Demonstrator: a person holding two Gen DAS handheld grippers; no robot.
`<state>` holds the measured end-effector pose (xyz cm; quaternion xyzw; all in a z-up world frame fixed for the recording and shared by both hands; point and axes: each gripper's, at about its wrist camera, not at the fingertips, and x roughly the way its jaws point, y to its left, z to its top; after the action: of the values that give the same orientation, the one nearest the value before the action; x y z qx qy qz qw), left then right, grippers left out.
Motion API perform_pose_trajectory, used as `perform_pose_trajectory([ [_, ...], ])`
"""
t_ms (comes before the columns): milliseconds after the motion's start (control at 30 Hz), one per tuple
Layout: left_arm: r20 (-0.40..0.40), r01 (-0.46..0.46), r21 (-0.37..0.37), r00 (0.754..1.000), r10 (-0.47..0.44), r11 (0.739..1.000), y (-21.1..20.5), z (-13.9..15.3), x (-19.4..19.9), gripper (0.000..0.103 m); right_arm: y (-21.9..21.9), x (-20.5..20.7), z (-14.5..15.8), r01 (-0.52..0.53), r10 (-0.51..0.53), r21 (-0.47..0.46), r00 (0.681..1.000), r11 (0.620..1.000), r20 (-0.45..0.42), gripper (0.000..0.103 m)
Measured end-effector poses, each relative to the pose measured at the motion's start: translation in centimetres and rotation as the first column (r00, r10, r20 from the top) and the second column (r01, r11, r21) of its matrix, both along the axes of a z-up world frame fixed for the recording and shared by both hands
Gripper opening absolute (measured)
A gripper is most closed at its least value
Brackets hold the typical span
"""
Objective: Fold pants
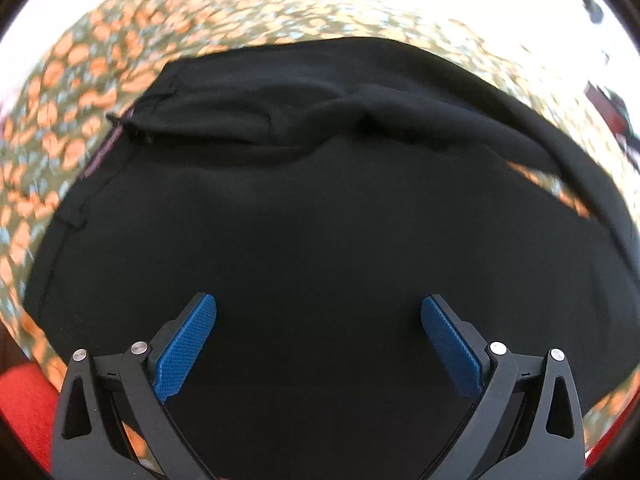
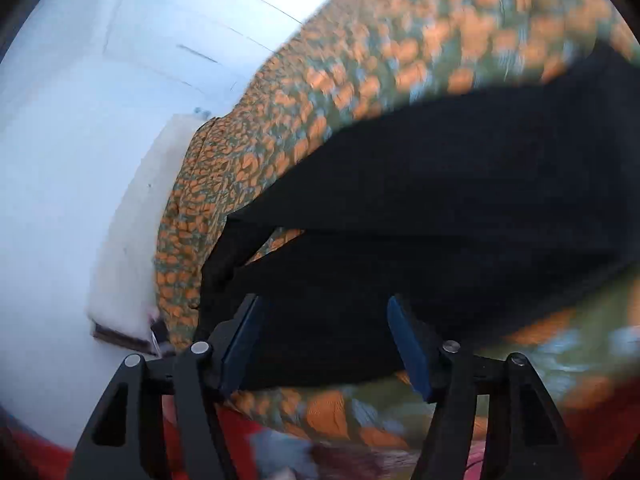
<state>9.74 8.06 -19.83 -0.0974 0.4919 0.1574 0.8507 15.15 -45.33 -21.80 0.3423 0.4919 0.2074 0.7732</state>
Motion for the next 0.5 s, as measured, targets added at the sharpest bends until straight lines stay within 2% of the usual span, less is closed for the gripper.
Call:
perform_pose_trajectory([
  [67, 0.000, 0.021, 0.007, 1.000, -0.021, 1.000, -0.1, 0.2, -0.4, 0.102, -2.6, 0.6, -1.2, 0.163, -0.163, -0.039, 0.987, 0.986, -0.013, 0.065],
  [133, 0.000, 0.028, 0.010, 1.000, -0.028, 1.000, -0.1, 0.2, -0.8, 0.102, -6.2, 0.3, -2.3, 0.335, -0.334, 0.010, 0.941, 0.942, -0.058, 0.064],
  [200, -0.003, 0.020, 0.001, 1.000, -0.020, 1.000, -0.1, 0.1, -0.9, 0.102, -8.2, 0.1, -2.6, 0.415, -0.412, 0.038, 0.909, 0.909, -0.072, 0.061],
  [233, -0.004, 0.015, -0.001, 1.000, -0.015, 1.000, 0.0, 0.1, -0.7, 0.102, -8.8, 0.2, -2.5, 0.434, -0.432, 0.020, 0.899, 0.900, -0.068, 0.054],
  [300, -0.013, 0.014, -0.004, 1.000, -0.014, 1.000, -0.4, 0.2, -0.3, 0.102, -9.2, 0.4, -2.7, 0.454, -0.455, -0.033, 0.889, 0.891, -0.058, 0.034],
  [333, -0.026, 0.022, -0.015, 0.999, -0.022, 1.000, -0.6, 0.4, -0.1, 0.102, -9.4, 0.9, -2.8, 0.462, -0.465, -0.070, 0.884, 0.884, -0.052, 0.010],
  [400, -0.038, 0.046, -0.052, 0.998, -0.048, 0.998, -0.8, 1.3, 1.1, 0.102, -9.3, 0.8, -2.7, 0.455, -0.461, -0.115, 0.887, 0.883, -0.031, 0.007],
  [500, 0.019, 0.053, -0.123, 0.999, -0.051, 0.991, 0.1, 3.5, 3.3, 0.102, -7.9, 1.7, 0.0, 0.387, -0.381, -0.151, 0.922, 0.910, 0.064, 0.005],
])
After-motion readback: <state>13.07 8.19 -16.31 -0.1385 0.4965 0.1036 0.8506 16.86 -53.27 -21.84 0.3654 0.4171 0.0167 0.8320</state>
